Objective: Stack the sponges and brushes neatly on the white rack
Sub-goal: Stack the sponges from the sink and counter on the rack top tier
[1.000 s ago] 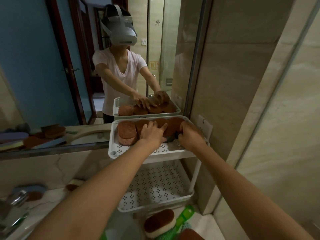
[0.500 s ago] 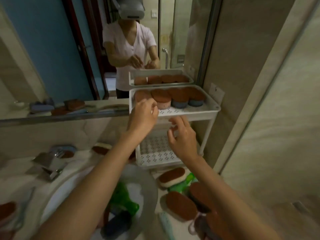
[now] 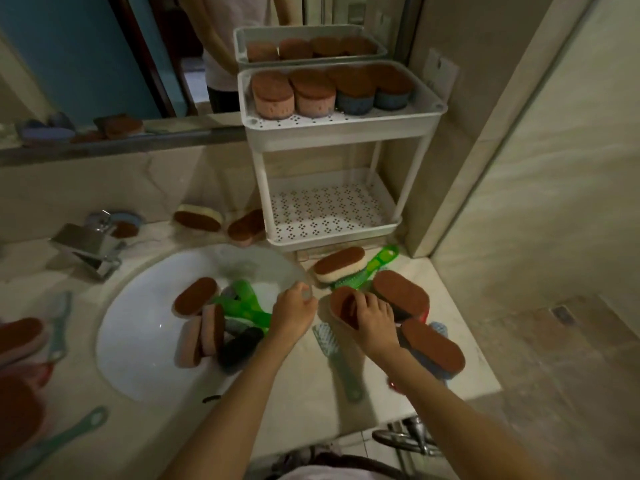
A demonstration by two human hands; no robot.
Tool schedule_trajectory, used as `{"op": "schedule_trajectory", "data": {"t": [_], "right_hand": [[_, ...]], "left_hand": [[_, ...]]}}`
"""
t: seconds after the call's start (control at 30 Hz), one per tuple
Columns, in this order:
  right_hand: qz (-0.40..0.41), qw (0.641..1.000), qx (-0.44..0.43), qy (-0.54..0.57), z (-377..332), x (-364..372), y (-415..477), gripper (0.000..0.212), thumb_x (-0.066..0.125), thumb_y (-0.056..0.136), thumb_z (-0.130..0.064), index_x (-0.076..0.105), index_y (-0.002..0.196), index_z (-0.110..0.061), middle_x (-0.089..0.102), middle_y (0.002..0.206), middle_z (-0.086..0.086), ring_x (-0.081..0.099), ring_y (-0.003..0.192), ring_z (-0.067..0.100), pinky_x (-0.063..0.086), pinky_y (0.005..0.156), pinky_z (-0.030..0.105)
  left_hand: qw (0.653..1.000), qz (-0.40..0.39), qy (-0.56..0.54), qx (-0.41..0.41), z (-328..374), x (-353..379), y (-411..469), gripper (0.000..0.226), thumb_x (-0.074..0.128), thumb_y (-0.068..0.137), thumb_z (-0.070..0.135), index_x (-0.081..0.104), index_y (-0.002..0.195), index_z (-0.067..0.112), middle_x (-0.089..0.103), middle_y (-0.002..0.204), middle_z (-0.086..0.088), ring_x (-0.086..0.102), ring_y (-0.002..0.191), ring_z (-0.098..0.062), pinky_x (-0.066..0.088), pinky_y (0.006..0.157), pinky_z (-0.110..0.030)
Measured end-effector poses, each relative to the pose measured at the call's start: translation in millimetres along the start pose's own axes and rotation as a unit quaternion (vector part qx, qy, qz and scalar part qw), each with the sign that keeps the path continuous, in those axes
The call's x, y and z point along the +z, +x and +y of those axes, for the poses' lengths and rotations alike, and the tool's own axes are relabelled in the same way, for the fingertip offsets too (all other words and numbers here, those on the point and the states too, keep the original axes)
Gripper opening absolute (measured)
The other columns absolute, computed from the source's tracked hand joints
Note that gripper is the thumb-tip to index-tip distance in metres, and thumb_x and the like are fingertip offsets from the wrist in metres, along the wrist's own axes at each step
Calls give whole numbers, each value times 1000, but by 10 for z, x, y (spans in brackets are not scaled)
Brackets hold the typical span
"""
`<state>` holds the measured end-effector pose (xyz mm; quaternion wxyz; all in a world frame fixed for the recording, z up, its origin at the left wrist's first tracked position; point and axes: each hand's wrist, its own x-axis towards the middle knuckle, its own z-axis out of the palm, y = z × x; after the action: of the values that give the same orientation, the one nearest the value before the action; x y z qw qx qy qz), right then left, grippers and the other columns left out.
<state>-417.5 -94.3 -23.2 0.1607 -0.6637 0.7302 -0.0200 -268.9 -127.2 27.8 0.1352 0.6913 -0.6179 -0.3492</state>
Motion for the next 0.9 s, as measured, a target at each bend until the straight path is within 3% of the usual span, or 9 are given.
{"op": "schedule_trajectory", "data": {"t": [0.13,0.23,0.33,0.4,0.47,0.53,0.63,0.73,0.9], "right_hand": [[51,993,-29,99,29,-60,15,44,58,86,-15,40,126,-11,46,126,11,43,116,30,33,101,39],[80,974,-120,176,-22,-165,-26,44,68,80,-24,46,114,-7,48,114,8,42,100,21,38,85,31],[72,962,-160,211,-27,-288,-53,44,72,75,-23,47,107,-6,46,108,8,37,92,16,34,77,25],[39,958,-179,222,34,-371,-38,47,72,74,-22,46,111,-8,46,112,7,41,97,17,34,82,23],[-1,959,-173,224,144,-461,-1,51,65,78,-28,45,123,-13,45,125,6,42,113,19,35,94,25],[1,976,-102,192,299,-541,67,58,54,80,-39,42,133,-16,39,140,7,35,130,22,30,108,33],[-24,999,14,29,527,-564,160,72,57,82,-35,24,144,-18,21,152,14,17,142,32,17,116,45],[-50,998,36,-20,610,-490,185,74,59,83,-26,19,144,-17,28,147,16,19,139,35,11,116,52],[44,999,11,-10,617,-548,191,70,64,75,-20,31,136,-13,43,127,14,42,115,34,30,105,40]], "left_hand": [[999,-36,-6,2,-39,65,-14,33,51,91,18,52,122,6,61,123,-16,55,115,-30,43,90,-31],[990,-52,-130,-31,-14,82,-1,36,59,89,24,49,120,9,60,120,-15,59,108,-28,48,87,-32],[966,-41,-247,-71,35,79,16,36,65,85,14,42,112,12,57,114,-16,60,95,-26,56,77,-38],[944,-34,-314,-98,88,40,8,39,65,84,7,43,116,7,55,108,-15,58,91,-23,56,65,-28],[928,-22,-349,-124,116,-19,17,34,65,84,6,48,113,3,57,107,-15,58,89,-23,55,64,-27],[922,6,-361,-142,105,-89,37,31,67,83,10,50,108,2,57,106,-14,58,90,-23,55,69,-30],[918,51,-369,-136,86,-180,51,30,68,83,14,46,101,4,56,104,-12,58,89,-21,53,61,-24],[918,70,-372,-118,107,-217,27,28,68,83,15,45,97,7,55,102,-10,57,85,-19,51,61,-23],[920,92,-371,-88,165,-300,-43,30,66,84,15,43,103,9,55,109,-12,59,91,-22,51,60,-23]]}}
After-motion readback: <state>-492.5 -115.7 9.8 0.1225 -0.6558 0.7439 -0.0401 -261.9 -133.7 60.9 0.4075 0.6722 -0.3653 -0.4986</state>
